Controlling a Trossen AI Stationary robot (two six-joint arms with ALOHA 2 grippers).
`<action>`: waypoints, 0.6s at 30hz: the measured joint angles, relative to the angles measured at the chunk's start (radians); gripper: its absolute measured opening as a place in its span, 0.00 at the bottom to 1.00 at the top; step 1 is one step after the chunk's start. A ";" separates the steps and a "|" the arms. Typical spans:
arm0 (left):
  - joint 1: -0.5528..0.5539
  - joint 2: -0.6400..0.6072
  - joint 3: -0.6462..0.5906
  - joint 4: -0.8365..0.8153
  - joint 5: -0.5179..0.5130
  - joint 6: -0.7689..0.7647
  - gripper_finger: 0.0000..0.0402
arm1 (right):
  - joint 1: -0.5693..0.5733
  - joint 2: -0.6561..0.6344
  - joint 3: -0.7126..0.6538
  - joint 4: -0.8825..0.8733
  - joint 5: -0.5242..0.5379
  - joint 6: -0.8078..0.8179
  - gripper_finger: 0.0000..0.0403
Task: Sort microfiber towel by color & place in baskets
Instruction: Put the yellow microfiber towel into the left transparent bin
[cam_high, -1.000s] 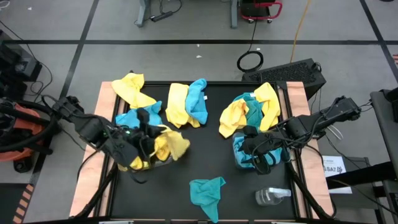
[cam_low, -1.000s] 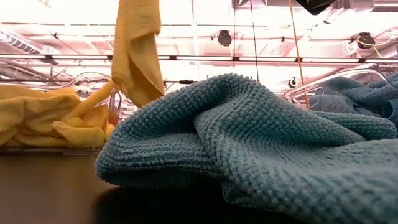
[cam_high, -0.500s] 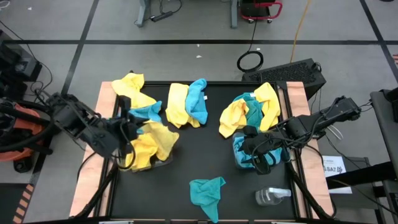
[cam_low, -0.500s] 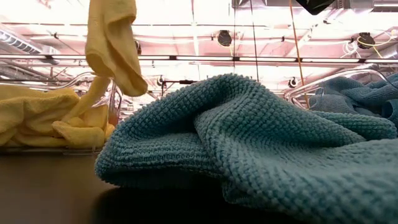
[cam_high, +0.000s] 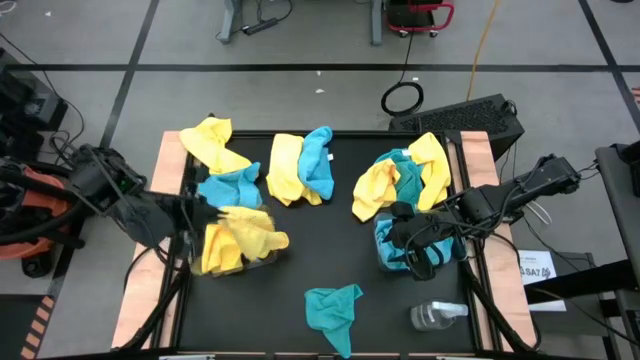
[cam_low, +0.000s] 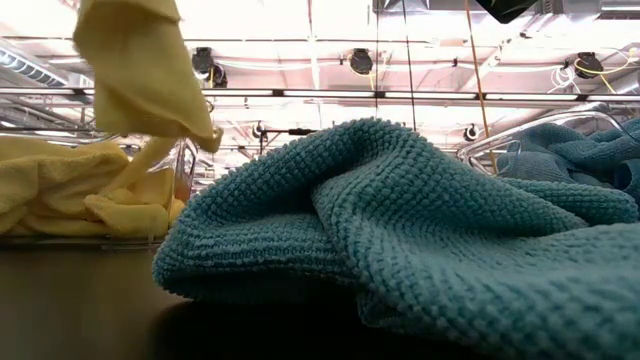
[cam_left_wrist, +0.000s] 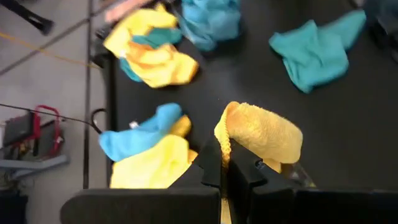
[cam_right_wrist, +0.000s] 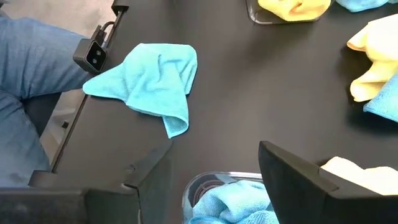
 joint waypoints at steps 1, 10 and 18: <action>0.001 0.001 -0.024 0.000 0.013 0.000 0.01 | 0.000 0.000 0.000 0.000 0.004 0.000 0.56; 0.047 0.001 -0.308 -0.003 0.083 0.002 0.01 | 0.000 0.000 0.000 0.009 0.023 0.000 0.56; 0.080 0.001 -0.545 0.108 0.173 0.003 0.01 | 0.000 0.000 0.000 0.017 0.022 0.000 0.56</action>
